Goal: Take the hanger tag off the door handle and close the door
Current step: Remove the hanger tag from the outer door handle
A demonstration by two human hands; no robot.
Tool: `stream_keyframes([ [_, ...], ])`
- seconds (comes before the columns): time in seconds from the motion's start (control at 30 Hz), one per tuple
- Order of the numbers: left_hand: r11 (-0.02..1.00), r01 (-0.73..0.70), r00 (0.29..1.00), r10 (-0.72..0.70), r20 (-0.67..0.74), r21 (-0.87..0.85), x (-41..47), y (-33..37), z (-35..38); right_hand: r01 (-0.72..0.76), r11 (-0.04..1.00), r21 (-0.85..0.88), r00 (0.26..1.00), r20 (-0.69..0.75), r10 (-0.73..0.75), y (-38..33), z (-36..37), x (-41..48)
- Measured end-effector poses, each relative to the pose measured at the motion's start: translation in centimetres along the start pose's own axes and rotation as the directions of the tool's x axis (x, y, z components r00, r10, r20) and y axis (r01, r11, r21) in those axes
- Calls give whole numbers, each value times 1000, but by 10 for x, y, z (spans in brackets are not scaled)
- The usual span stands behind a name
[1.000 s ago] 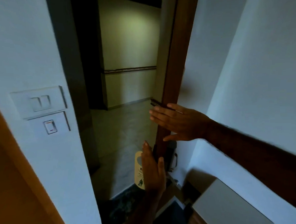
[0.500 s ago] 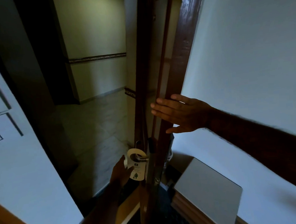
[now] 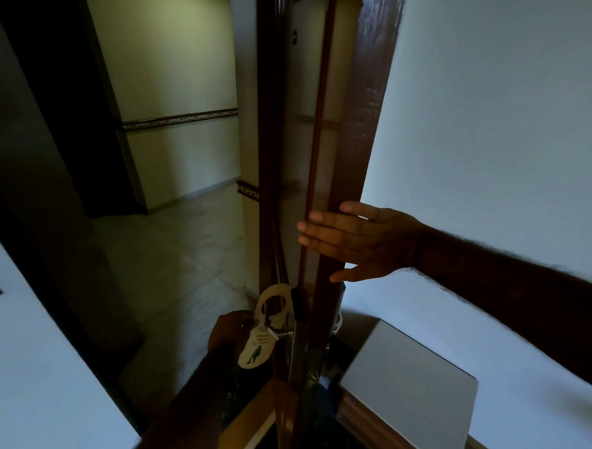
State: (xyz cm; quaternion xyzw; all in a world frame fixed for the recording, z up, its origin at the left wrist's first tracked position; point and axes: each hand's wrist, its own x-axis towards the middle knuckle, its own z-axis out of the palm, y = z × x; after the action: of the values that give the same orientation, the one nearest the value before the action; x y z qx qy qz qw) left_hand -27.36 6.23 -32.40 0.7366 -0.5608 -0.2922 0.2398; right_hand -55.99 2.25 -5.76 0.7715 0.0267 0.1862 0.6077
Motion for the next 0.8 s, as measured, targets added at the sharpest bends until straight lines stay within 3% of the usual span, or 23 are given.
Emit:
stream_keyframes([
  [0.27,957,96,990,-64,-122,274,22,50,-18,-28,999,41,999,-18,29,-3,1,4],
  [0.43,974,123,970,-77,-231,191,14,60,-54,-38,997,73,998,45,35,-4,-8,12],
  [0.53,999,24,946,-9,-325,44,-3,59,-87,-100,982,162,990,112,83,-8,-25,23],
  [0.63,978,-207,837,164,-521,-24,-32,58,-117,-240,898,370,964,200,175,-24,-51,43],
  [0.67,956,-293,769,232,-596,-5,-42,61,-126,-352,786,509,935,229,270,-30,-60,50],
  [0.7,927,-373,677,300,-672,39,-52,66,-134,-495,570,656,863,295,409,-35,-68,59],
  [0.73,892,-440,568,366,-737,104,-65,69,-146,-604,227,764,730,417,541,-37,-78,72],
  [0.77,855,-486,457,426,-781,182,-76,75,-155,-603,-205,771,559,592,581,-36,-89,87],
  [0.8,814,-511,348,489,-800,275,-90,79,-166,-498,-558,664,411,747,522,-34,-96,102],
])
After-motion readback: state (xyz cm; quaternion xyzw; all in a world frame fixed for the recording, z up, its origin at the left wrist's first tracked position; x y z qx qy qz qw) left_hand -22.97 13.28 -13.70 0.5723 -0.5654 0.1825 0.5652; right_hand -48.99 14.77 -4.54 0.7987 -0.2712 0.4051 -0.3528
